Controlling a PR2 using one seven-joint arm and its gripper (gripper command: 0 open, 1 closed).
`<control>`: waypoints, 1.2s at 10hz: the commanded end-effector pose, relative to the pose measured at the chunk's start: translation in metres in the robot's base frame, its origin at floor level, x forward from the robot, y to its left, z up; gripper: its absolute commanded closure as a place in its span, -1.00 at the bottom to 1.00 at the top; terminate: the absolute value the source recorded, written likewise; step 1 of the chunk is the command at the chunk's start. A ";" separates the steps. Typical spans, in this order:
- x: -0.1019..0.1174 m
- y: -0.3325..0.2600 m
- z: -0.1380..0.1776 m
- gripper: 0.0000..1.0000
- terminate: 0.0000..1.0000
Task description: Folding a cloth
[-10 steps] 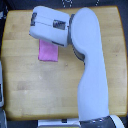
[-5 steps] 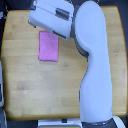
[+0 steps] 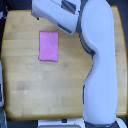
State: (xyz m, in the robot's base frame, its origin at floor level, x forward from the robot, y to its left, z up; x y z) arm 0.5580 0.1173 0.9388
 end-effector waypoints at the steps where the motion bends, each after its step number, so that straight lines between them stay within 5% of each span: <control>1: 0.002 -0.114 0.021 -1.00 -1.00; 6: -0.021 -0.274 0.021 -1.00 -1.00; 12: -0.036 -0.379 0.014 -1.00 -1.00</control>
State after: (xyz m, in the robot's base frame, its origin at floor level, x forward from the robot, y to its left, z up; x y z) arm 0.5315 -0.1776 0.9597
